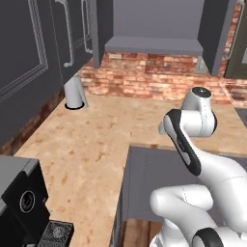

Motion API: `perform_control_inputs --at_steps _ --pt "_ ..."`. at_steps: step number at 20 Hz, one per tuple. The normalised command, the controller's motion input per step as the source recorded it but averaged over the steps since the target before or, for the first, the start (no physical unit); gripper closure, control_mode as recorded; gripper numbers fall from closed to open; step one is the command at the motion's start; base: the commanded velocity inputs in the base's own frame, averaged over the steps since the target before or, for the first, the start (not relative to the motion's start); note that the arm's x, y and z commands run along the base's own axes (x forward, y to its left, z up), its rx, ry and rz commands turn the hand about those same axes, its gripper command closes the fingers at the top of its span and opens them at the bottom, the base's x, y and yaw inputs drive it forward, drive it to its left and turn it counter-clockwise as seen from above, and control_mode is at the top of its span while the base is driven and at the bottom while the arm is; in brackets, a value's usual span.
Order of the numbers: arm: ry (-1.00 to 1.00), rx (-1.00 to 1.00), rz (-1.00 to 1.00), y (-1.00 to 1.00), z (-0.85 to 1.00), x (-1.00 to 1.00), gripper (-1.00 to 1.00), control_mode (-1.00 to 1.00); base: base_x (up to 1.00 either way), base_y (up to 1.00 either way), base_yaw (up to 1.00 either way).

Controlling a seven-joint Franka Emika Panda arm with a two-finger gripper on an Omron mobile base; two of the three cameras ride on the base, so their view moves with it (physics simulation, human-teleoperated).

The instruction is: Pick up the dish brush and sponge from the sink, and place them back in the cabinet, and close the cabinet doors.

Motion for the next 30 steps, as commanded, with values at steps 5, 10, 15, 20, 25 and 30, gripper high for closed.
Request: perform_control_inputs --at_steps 5,10,15,20,25,30 --pt "0.00 0.00 0.00 0.00 0.00 0.00 1.00 1.00 0.53 -0.21 0.06" --pt "0.00 0.00 0.00 0.00 0.00 0.00 1.00 1.00 0.61 -0.25 0.02" --pt "0.00 0.00 0.00 0.00 0.00 0.00 1.00 1.00 0.52 -0.06 0.03" --pt "0.00 0.00 0.00 0.00 0.00 0.00 1.00 1.00 0.22 0.10 0.01" --pt "0.00 0.00 0.00 0.00 0.00 0.00 1.00 1.00 0.22 0.29 0.02" --pt "0.00 0.00 0.00 0.00 0.00 0.00 1.00 1.00 0.19 0.23 0.09"
